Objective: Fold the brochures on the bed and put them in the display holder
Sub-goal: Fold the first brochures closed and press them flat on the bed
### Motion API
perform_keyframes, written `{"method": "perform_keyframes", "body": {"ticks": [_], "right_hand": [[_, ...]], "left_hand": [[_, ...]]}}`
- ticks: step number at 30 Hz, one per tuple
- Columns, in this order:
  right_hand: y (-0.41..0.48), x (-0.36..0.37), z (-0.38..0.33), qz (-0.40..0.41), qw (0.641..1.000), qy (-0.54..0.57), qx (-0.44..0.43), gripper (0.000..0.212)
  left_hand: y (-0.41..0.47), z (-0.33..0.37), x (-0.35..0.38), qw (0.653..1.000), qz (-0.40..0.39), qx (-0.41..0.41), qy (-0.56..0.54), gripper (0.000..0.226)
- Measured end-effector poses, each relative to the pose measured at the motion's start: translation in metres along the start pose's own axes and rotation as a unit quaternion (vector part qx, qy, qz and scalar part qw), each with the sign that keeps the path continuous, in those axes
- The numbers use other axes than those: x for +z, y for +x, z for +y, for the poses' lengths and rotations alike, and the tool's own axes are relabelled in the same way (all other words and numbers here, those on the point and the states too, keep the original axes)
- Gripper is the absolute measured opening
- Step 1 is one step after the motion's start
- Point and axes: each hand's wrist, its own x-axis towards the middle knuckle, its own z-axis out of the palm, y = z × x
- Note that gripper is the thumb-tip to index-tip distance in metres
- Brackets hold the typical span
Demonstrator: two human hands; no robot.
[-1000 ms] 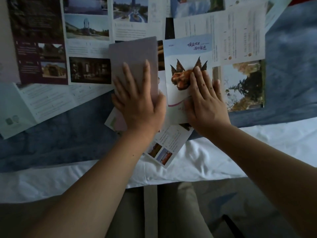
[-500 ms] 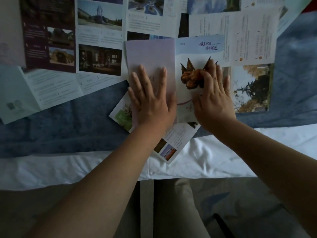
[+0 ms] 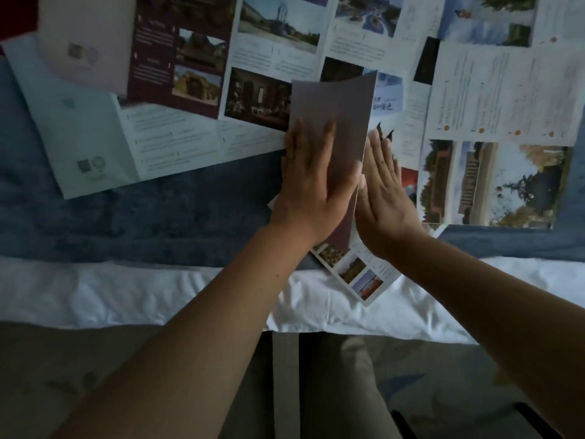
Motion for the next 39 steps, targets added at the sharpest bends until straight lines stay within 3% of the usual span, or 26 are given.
{"method": "perform_keyframes", "body": {"ticks": [4,7,10,13,16,19,22,29,39], "right_hand": [[0.005,0.009,-0.042,-0.01,0.999,0.024,-0.026,0.063],[0.008,0.018,-0.078,0.007,0.999,0.015,-0.032,0.068],[0.013,0.03,-0.109,-0.002,0.999,0.001,-0.041,0.072],[0.023,0.049,-0.131,-0.03,0.997,-0.025,-0.064,0.072],[0.031,0.075,-0.142,-0.059,0.992,-0.073,-0.086,0.07],[0.034,0.094,-0.145,-0.062,0.986,-0.141,-0.07,0.076],[0.031,0.102,-0.148,-0.035,0.979,-0.199,-0.018,0.078],[0.029,0.11,-0.155,-0.028,0.981,-0.19,0.007,0.087],[0.071,0.158,-0.243,-0.056,0.973,-0.213,-0.075,0.095]], "left_hand": [[-0.005,-0.007,-0.04,0.987,-0.017,-0.002,-0.163,0.083],[-0.016,-0.008,-0.076,0.975,-0.009,0.027,-0.218,0.067],[-0.029,-0.02,-0.107,0.985,0.105,0.051,-0.126,0.057],[-0.041,-0.041,-0.129,0.982,0.188,0.025,-0.002,0.062],[-0.048,-0.07,-0.138,0.974,0.196,-0.003,0.111,0.069],[-0.051,-0.095,-0.133,0.972,0.136,-0.047,0.185,0.071],[-0.053,-0.109,-0.122,0.977,0.079,-0.066,0.186,0.076],[-0.049,-0.111,-0.116,0.987,0.087,-0.068,0.114,0.079],[-0.057,-0.175,-0.19,0.964,0.226,-0.087,0.106,0.07]]}}
